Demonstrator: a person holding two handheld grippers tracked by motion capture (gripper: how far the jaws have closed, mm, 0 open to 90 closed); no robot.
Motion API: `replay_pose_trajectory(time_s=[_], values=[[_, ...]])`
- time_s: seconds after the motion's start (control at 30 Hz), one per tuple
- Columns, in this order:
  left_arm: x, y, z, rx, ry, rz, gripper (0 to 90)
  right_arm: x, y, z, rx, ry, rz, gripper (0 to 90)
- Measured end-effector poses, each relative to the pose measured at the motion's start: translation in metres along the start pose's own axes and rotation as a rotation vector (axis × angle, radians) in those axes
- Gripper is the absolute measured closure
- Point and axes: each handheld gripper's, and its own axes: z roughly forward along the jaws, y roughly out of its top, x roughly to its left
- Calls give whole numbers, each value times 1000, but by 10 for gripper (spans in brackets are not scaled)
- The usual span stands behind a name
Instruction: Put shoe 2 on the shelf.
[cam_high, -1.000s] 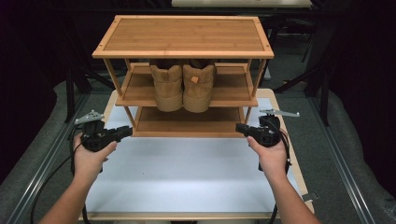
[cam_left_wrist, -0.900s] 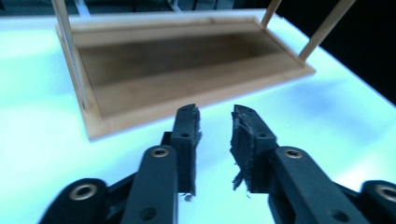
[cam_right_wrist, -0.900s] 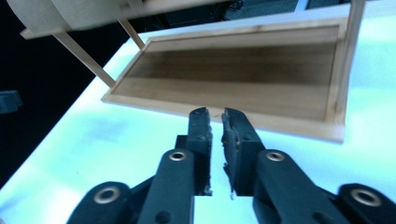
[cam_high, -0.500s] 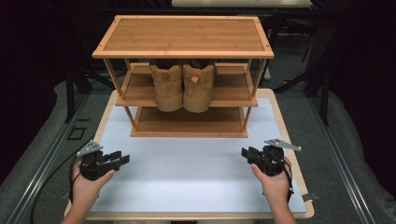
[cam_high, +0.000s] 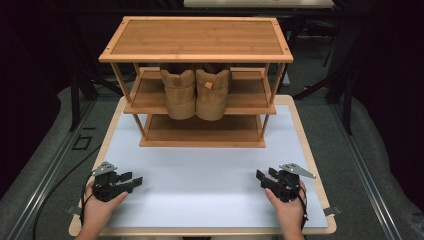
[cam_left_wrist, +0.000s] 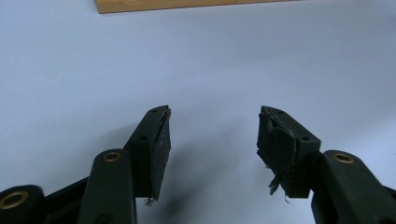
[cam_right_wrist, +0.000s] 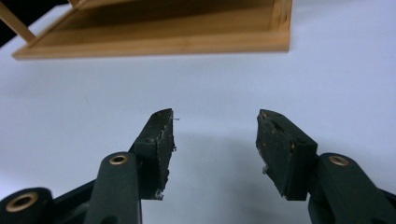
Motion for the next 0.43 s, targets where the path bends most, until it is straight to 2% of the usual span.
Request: replay_pose_trajectory(time_s=[0.07,0.13,0.17,0.23,0.33,0.37,0.4,0.43], values=[[0,-1,1,2,0,-12,433,0,-1,2,-4,5,-7,457],[2,-2,2,10,9,-13,426,-1,-3,3,18,-6,-18,453],[4,-3,2,15,31,-3,418,-1,-3,3,33,-8,-29,441],[5,-3,2,10,43,-6,409,-1,-3,4,26,-29,-34,430],[9,-3,1,15,55,-3,388,-3,-4,4,48,-44,-55,406],[10,-3,1,14,72,-4,388,-3,-4,4,48,-44,-55,406],[13,-3,1,15,81,-6,373,-5,-3,4,40,-85,-83,374],[13,-3,1,15,81,-6,373,-5,-3,4,40,-85,-83,374]])
